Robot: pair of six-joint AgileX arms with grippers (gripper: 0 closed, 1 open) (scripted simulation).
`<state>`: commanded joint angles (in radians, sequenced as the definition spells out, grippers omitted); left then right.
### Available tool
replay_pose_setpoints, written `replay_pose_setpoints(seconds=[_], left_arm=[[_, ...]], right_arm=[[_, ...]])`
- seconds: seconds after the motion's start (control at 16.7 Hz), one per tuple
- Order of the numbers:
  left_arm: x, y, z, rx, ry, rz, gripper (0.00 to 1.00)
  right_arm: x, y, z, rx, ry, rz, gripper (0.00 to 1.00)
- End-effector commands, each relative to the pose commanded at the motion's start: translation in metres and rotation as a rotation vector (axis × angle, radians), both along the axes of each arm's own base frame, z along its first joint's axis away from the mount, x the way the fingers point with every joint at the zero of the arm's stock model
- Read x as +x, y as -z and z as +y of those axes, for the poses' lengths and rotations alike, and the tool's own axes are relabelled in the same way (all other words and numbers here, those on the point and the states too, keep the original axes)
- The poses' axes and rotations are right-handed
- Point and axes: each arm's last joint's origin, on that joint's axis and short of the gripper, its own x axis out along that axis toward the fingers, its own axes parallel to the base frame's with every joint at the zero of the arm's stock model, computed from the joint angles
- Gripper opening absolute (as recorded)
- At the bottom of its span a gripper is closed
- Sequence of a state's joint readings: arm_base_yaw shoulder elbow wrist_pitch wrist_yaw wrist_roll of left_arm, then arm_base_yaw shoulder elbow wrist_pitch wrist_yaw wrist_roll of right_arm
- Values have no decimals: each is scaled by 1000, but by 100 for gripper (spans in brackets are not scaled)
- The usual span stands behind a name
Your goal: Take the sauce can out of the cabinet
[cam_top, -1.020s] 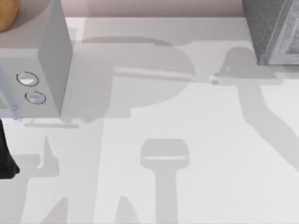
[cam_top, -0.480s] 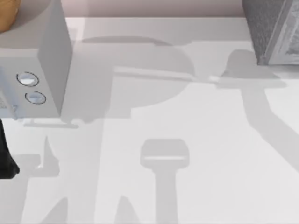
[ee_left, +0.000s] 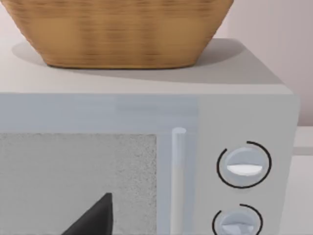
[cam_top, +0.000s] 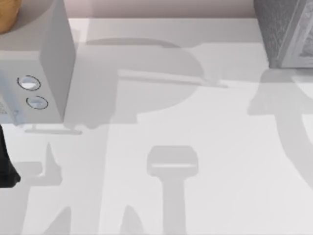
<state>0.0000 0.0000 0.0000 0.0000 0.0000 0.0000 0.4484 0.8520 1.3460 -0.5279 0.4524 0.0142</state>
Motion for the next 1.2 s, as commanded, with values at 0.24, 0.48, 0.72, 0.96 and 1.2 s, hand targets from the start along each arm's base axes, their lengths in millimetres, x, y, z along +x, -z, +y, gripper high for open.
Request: replay_pose_setpoints(seconds=[0.24, 0.48, 0.72, 0.96, 1.2], left_arm=[[0, 0, 0, 0, 0, 0, 100], [0, 0, 0, 0, 0, 0, 100], [0, 0, 0, 0, 0, 0, 100], [0, 0, 0, 0, 0, 0, 100], [0, 0, 0, 0, 0, 0, 100]], right_arm=[[-8, 99, -20, -8, 5, 45, 0], [-16, 203, -36, -1, 5, 66, 0], [-20, 275, -46, 10, 3, 27, 0], [-20, 304, -50, 11, 1, -23, 0], [-20, 305, -50, 11, 1, -26, 0]])
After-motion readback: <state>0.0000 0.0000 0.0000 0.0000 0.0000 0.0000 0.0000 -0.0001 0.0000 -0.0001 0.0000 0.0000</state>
